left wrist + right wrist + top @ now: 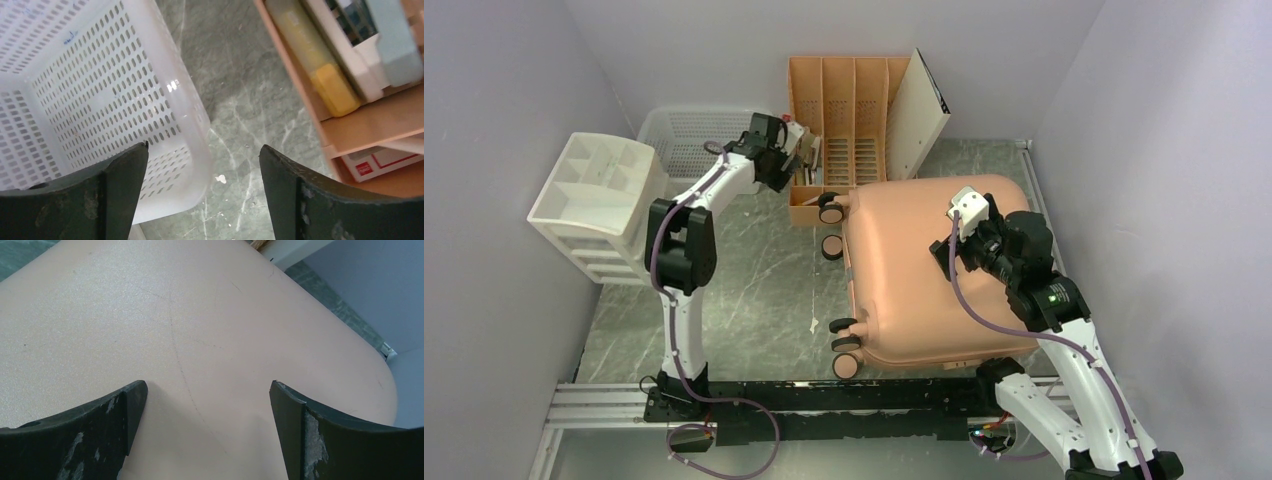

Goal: Open, take out, and arrange the luggage
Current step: Move the distractor to the center of the board.

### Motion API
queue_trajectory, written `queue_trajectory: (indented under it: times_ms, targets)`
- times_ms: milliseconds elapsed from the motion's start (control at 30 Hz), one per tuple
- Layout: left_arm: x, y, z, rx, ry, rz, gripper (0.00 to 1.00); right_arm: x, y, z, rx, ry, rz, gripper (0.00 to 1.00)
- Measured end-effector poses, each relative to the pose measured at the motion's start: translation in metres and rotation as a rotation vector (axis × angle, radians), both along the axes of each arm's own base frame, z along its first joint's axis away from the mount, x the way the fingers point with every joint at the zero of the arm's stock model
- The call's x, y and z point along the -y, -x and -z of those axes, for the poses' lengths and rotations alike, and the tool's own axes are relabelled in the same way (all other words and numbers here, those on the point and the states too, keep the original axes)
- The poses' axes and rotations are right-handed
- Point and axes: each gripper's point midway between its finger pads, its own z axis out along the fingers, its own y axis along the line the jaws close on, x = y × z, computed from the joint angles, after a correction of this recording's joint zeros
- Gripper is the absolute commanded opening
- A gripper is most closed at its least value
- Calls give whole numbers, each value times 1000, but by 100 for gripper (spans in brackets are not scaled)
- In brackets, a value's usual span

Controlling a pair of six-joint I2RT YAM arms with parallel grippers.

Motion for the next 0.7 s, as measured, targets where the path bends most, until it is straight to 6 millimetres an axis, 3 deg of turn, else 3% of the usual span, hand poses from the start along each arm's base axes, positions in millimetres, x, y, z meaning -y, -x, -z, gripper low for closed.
queue_trajectory:
  times_ms: [233,467,633,700]
  targets:
    - [31,0,-9,54,-70,15,92,-2,1,-1,-1,-5,-11,100]
    - [38,-13,-12,100,-151,-13,95,-2,2,-2,-15,1,-12,100]
    - [54,-32,-23,148,-197,-14,96,-2,1,-21,6,-5,-15,100]
    - [77,-39,-25,171,-165,18,97,-2,2,-33,24,-11,-17,100]
